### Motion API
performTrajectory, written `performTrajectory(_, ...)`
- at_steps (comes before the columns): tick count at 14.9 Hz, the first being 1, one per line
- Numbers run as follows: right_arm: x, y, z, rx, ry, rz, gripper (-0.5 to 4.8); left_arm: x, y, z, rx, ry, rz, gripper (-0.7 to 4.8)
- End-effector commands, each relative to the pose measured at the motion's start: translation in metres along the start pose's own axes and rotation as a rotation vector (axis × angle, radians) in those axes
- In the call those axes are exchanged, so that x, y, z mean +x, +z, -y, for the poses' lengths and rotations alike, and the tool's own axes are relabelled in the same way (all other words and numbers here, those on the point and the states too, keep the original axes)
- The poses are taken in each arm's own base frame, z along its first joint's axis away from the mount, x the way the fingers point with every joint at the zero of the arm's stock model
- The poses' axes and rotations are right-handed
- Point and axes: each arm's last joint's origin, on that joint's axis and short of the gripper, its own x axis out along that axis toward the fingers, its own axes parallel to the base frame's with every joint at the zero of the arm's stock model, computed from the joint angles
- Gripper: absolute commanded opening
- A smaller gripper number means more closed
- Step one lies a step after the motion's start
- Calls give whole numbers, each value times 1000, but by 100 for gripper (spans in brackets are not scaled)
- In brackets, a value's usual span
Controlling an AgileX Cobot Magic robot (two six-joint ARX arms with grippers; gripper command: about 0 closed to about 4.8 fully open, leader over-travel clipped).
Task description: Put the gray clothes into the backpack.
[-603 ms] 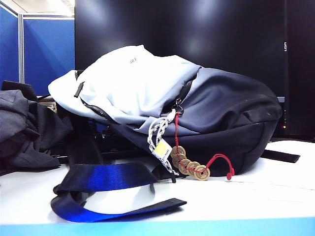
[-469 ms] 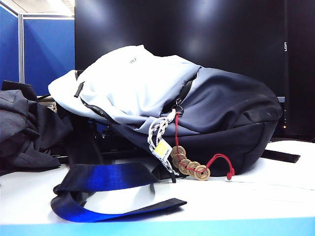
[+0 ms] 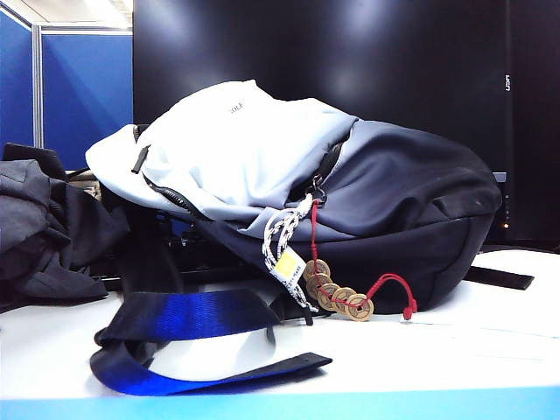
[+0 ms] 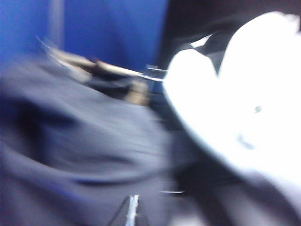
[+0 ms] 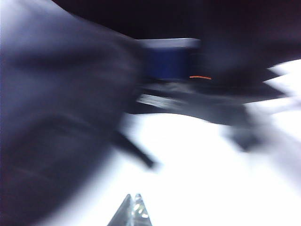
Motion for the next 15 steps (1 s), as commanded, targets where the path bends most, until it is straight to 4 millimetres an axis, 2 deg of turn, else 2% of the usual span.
performTrajectory(1, -5, 30, -9, 329, 256, 267, -1, -1, 12, 6, -531, -147, 69, -3)
performTrajectory(3, -17, 55, -12, 363, 339, 513, -1, -9, 38, 13, -619, -329, 291, -3)
performTrajectory(4, -23, 68, -13, 369, 318, 575, -1, -14, 49, 15, -651, -370, 412, -2)
performTrajectory(5, -29, 85, -14, 377, 295, 618, -1, -17, 57, 14, -764, -355, 484, -1)
performTrajectory(6, -35, 104, -16, 374, 304, 658, -1, -19, 62, 15, -820, -355, 506, -2)
performTrajectory(9, -42, 175, -27, 330, 406, 695, -1, -26, 83, 20, -749, -357, 545, -3)
performTrajectory(11, -19, 219, -36, 271, 540, 605, -1, -31, 109, 26, -582, -324, 609, -4)
performTrajectory(13, 28, 255, -51, 224, 747, 452, -1, -28, 140, 35, -345, -314, 570, -3)
performTrajectory(15, 71, 271, -75, 237, 881, 362, -1, -19, 160, 40, -199, -288, 504, -3)
